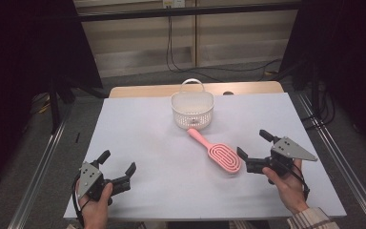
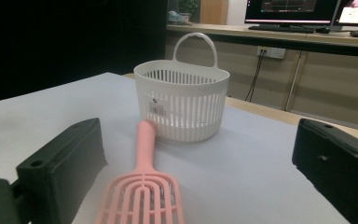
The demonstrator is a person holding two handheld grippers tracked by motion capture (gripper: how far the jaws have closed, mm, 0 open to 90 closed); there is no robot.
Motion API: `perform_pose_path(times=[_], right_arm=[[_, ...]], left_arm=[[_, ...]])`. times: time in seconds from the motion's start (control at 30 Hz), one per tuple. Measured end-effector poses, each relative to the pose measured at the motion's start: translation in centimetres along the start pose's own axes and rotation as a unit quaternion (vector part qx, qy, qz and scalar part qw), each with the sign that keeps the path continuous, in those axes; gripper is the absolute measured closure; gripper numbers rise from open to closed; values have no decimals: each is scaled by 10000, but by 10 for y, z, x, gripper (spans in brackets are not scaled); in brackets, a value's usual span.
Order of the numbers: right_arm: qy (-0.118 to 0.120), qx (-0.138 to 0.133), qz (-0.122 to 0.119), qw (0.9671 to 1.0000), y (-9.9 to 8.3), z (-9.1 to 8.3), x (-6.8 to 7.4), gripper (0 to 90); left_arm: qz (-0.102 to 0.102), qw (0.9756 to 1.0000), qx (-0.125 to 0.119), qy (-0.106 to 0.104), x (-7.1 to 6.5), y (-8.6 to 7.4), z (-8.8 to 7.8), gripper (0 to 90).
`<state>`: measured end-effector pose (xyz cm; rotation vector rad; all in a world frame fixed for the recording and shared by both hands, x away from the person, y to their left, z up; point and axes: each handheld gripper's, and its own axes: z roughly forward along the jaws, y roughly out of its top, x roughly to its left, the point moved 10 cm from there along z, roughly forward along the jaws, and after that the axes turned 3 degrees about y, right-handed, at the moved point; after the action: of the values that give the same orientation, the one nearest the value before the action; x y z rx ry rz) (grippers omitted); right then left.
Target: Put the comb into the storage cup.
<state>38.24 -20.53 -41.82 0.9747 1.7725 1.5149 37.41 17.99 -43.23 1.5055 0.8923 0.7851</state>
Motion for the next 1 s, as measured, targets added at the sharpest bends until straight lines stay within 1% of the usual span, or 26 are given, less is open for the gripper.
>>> perform_pose_path(times=[0.07, 0.2, 0.27, 0.3, 0.47, 0.5, 0.53, 0.67, 0.7, 0.73, 0.77, 0.83, 0.9, 0.93, 1.0], right_arm=[[21, 48, 57, 10000, 0, 3, 1, 13], [-12, 75, 93, 9999, 3, 8, -1, 10], [-17, 67, 93, 9999, 4, 9, -2, 9], [-17, 68, 71, 10000, 7, 11, -3, 5], [63, 166, 128, 9998, 9, 18, -2, 5], [81, 276, 149, 9995, 9, 23, -2, 5], [83, 307, 132, 9994, 8, 24, -3, 5], [194, 608, 235, 9977, 3, 33, -1, 13], [186, 711, 235, 9970, 2, 35, -1, 13], [221, 745, 211, 9968, 2, 37, -1, 14], [247, 828, 234, 9960, 1, 39, -1, 16], [248, 1057, 185, 9939, -1, 43, -2, 18], [302, 1232, 137, 9918, -1, 47, -2, 18], [302, 1232, 137, 9918, -1, 47, -2, 18], [326, 1388, 89, 9897, 0, 50, -3, 18]], left_arm=[[27, 10000, 9, -6, 0, 0, 0, 26], [5, 10000, 9, 8, 0, 0, 0, 26], [14, 10000, 49, -2, 1, -1, 0, 26], [-14, 10000, 55, 22, 2, -2, 1, 26], [-12, 10000, 24, 1, 1, -1, 2, 26], [-10, 10000, 38, -22, 1, -1, 2, 26], [11, 10000, 47, -6, 2, -2, 2, 26], [30, 10000, 52, -14, 2, -1, 2, 26], [18, 10000, 54, -29, 1, -2, 3, 26], [18, 10000, 54, -32, 1, -2, 3, 26], [22, 10000, 53, -36, 1, -2, 3, 26], [18, 10000, 54, -35, 1, -2, 2, 26], [25, 10000, 52, -30, 1, -1, 3, 26], [25, 10000, 52, -30, 1, -1, 3, 26], [12, 10000, 25, -35, 1, -1, 2, 26]])
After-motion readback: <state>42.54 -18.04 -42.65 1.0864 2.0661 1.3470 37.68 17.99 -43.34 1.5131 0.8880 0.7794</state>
